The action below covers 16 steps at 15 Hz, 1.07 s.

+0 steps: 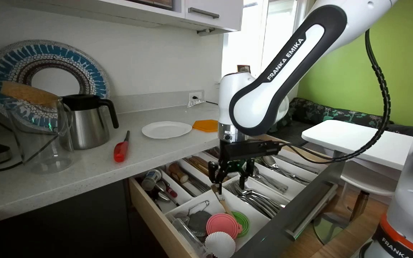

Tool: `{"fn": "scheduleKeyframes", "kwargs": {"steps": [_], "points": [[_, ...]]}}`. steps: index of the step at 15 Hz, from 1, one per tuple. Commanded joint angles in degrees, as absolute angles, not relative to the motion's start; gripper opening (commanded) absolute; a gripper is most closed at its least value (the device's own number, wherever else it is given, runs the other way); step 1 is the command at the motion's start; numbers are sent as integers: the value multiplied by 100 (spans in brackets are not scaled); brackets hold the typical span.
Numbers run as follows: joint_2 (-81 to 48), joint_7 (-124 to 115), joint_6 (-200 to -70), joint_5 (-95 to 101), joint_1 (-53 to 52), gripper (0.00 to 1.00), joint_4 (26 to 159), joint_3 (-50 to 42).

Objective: Remove the kitchen brush from the drawer and put it on the yellow trivet

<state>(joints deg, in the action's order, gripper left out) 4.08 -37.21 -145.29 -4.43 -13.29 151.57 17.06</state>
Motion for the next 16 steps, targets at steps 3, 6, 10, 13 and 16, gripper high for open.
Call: {"fn": "scheduleKeyframes", "kwargs": {"steps": [3,6,10,13,16], "points": [[-286,-3886,-15043,-459,-1403,100,15069,1659],[-539,-3924,-15298,-468,-1454,95,15033,1600],[-811,-3815,-15596,-657,-1517,65,14978,1564],[-980,-3776,-15810,-733,-1549,56,14939,1523],[-1099,-3855,-15996,-624,-1614,56,14935,1420]]}}
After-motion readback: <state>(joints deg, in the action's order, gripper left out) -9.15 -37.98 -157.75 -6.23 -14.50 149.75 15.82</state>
